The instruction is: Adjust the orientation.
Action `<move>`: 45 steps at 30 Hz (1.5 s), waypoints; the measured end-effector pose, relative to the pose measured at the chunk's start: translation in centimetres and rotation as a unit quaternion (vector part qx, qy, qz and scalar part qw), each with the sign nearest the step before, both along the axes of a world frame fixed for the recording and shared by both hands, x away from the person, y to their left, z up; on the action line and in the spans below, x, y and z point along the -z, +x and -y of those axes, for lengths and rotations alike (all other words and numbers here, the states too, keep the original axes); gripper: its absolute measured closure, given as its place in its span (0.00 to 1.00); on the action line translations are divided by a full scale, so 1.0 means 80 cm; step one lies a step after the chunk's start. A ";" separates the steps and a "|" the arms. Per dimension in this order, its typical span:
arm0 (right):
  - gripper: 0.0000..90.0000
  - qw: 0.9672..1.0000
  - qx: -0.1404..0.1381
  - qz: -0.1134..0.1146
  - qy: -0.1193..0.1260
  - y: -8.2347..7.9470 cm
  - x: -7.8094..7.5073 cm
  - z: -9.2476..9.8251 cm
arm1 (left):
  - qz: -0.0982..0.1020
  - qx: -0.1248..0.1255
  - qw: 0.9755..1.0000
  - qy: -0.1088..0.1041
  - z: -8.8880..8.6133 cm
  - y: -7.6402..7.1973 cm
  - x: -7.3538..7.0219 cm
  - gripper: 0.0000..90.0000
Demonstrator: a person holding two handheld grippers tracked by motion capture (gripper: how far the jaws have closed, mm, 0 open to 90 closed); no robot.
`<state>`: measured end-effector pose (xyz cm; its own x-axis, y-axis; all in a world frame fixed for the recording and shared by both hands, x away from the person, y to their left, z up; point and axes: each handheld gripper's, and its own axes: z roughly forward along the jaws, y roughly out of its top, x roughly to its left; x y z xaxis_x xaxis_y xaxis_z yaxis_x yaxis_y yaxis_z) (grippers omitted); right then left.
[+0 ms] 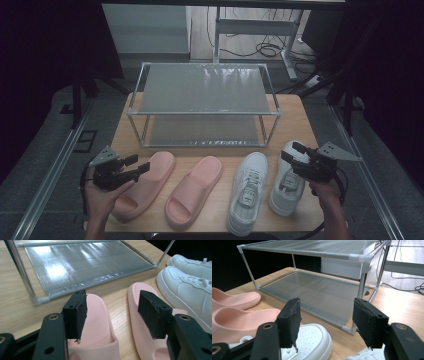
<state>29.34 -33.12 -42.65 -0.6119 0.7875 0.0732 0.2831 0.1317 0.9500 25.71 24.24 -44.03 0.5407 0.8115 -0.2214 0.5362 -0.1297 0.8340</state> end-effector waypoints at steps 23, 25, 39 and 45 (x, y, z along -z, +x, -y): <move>0.43 1.000 -0.001 -0.001 -0.031 0.002 0.003 -0.017 | 0.010 0.029 0.999 0.010 0.017 -0.014 -0.012 0.87; 0.43 0.999 0.000 0.000 -0.034 0.001 0.004 -0.017 | 0.000 0.038 0.999 0.018 0.024 -0.012 -0.008 0.95; 0.42 0.999 0.001 -0.009 -0.039 -0.001 0.009 -0.023 | -0.036 0.044 0.997 0.042 0.043 -0.007 0.007 1.00; 0.43 0.999 -0.001 -0.014 -0.044 -0.008 0.014 -0.025 | -0.048 0.034 0.995 0.074 0.040 -0.032 0.028 1.00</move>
